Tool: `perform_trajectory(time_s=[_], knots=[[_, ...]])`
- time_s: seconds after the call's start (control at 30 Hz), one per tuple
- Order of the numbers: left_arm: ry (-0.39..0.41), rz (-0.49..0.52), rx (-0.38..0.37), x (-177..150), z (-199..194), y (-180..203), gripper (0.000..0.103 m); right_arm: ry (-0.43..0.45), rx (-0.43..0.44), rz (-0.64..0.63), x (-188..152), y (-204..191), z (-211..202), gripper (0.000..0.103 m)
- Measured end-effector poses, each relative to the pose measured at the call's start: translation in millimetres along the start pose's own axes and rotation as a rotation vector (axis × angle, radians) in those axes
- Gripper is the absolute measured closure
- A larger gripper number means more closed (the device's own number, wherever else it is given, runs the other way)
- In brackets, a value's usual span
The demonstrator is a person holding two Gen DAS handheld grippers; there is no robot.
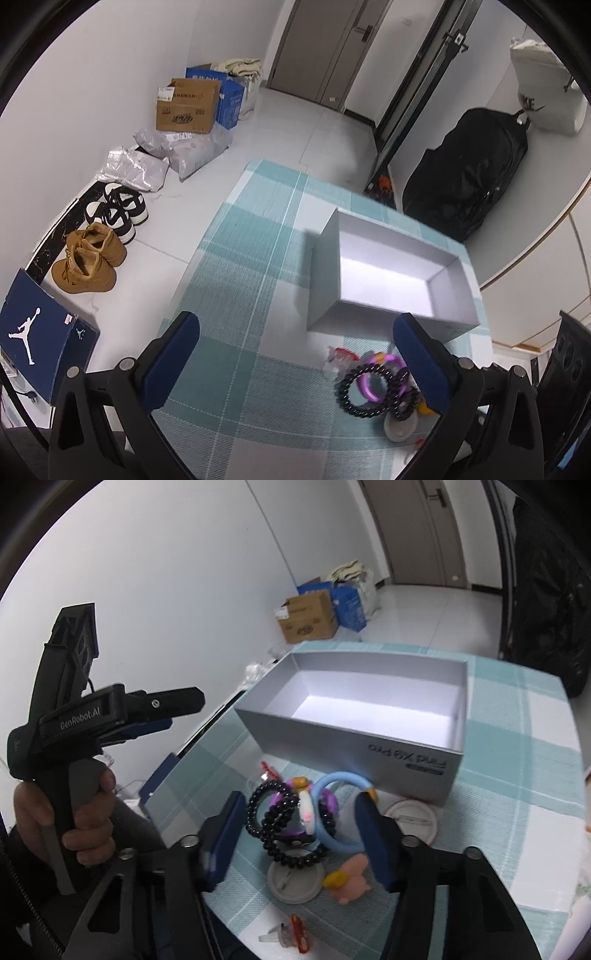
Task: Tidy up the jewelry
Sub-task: 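Grasp the blue ring with the right tool while the left tool approaches the black bead bracelet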
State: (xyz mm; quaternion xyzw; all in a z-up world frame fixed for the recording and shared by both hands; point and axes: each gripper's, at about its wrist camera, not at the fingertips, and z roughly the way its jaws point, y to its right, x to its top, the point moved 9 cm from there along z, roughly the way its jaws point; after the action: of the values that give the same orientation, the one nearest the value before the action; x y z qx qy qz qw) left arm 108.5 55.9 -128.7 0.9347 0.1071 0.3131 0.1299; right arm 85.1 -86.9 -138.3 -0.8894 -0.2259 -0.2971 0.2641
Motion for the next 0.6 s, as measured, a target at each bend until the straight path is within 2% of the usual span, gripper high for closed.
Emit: perform_trajectory(time_s=[0.17,0.3,0.4,0.6], knots=[[-0.045,0.008,-0.008,-7,5,0,0.001,-0.049,0.030,0.036,-2,1,11,0.067],[-0.072,0.039,-0.010,-12,8,5,0.001,-0.086,0.040,0.067,-5,5,15,0.075],[-0.107,0.056,-0.016,-19,13,6,0.001,-0.082,0.045,0.092,-3,12,16,0.092],[-0.201,0.095,-0.081,-41,21,19,0.001,-0.044,0.068,0.135,7,16,7,0.092]])
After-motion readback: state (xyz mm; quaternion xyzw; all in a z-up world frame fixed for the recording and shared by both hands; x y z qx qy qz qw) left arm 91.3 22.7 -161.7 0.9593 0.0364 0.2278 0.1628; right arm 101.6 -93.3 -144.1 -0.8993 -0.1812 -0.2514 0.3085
